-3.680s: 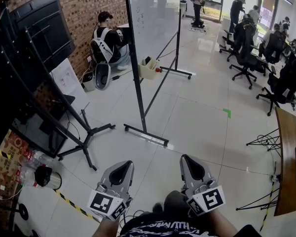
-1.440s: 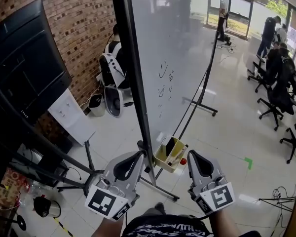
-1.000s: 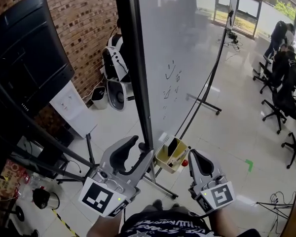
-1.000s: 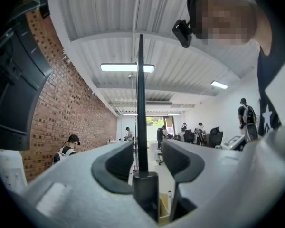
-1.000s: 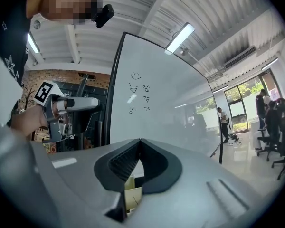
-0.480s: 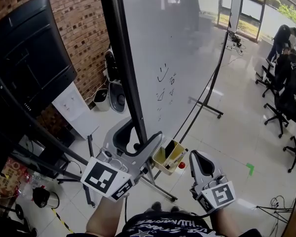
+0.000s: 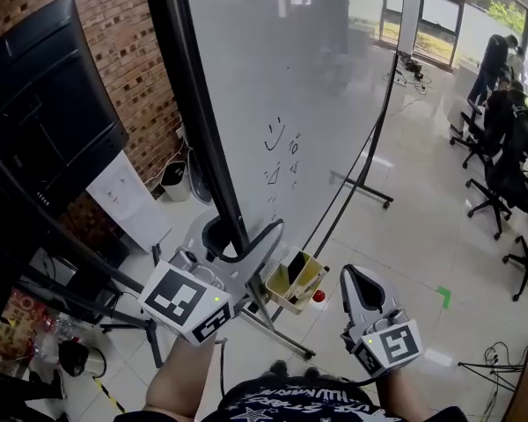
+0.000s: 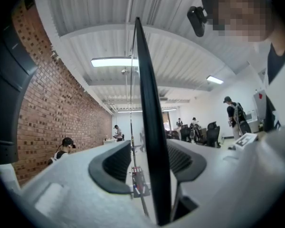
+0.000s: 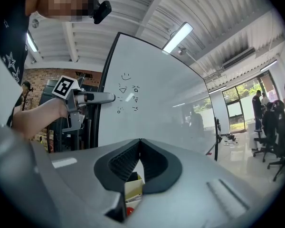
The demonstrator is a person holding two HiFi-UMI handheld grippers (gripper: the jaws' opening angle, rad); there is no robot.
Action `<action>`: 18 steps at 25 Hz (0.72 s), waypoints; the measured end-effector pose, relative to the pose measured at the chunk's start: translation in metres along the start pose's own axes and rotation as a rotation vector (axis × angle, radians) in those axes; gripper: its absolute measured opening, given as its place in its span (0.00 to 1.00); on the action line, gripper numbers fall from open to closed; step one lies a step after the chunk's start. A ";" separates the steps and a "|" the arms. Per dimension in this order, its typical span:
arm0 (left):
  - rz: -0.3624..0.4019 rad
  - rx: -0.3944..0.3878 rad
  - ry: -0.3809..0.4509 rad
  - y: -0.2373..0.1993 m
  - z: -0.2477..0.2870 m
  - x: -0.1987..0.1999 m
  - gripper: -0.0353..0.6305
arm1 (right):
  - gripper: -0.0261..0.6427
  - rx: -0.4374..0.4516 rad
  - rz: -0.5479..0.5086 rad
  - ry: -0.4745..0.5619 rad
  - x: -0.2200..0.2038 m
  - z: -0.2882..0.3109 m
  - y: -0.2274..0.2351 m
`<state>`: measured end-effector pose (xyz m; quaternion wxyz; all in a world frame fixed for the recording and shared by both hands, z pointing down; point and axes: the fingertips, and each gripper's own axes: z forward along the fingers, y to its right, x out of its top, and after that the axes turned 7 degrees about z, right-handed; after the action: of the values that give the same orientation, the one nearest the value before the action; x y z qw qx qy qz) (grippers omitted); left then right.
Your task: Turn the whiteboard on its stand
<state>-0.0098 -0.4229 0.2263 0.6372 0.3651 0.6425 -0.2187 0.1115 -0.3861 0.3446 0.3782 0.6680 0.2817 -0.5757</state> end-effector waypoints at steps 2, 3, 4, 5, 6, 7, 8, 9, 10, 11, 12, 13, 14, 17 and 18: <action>0.001 -0.002 -0.005 -0.001 0.000 -0.001 0.31 | 0.05 -0.003 0.003 0.004 0.000 0.000 0.003; 0.003 -0.003 -0.003 -0.001 0.000 -0.001 0.26 | 0.05 -0.003 0.004 0.004 0.000 0.000 0.004; 0.006 -0.008 -0.004 0.000 0.000 -0.001 0.23 | 0.05 -0.002 0.006 0.003 -0.001 0.000 0.004; 0.009 -0.014 -0.006 0.001 0.000 0.000 0.21 | 0.05 0.000 0.008 0.001 -0.002 0.001 0.004; 0.010 -0.017 -0.009 0.002 0.001 0.000 0.19 | 0.05 0.001 0.010 -0.002 -0.003 0.001 0.004; 0.010 -0.015 -0.011 0.002 0.001 0.000 0.18 | 0.05 0.003 0.012 -0.005 -0.004 0.001 0.003; 0.006 -0.009 -0.013 0.002 0.001 -0.001 0.17 | 0.05 0.005 0.014 -0.007 -0.005 0.001 0.003; 0.001 0.001 -0.014 0.001 0.000 -0.001 0.16 | 0.05 0.005 0.016 -0.008 -0.006 0.001 0.003; -0.003 0.012 -0.016 0.001 0.000 -0.001 0.15 | 0.05 0.004 0.016 -0.006 -0.006 0.000 0.004; -0.005 0.023 -0.019 0.001 0.000 -0.002 0.14 | 0.05 0.000 0.015 -0.003 -0.006 0.000 0.006; -0.006 0.032 -0.023 0.000 0.000 -0.002 0.13 | 0.05 -0.006 0.013 0.004 -0.006 -0.001 0.009; -0.007 0.039 -0.026 0.000 0.000 -0.003 0.13 | 0.05 -0.013 0.010 0.010 -0.006 -0.002 0.012; -0.007 0.044 -0.031 0.000 0.000 -0.003 0.13 | 0.05 -0.016 0.009 0.012 -0.006 -0.003 0.014; 0.004 0.056 -0.044 0.000 -0.001 -0.003 0.12 | 0.05 -0.028 0.009 0.020 -0.003 -0.006 0.018; 0.006 0.059 -0.046 0.000 -0.001 -0.002 0.12 | 0.05 -0.036 0.007 0.025 -0.003 -0.007 0.021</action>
<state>-0.0109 -0.4230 0.2287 0.6414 0.3807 0.6197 -0.2441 0.1322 -0.3915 0.3516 0.3887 0.6692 0.2943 -0.5607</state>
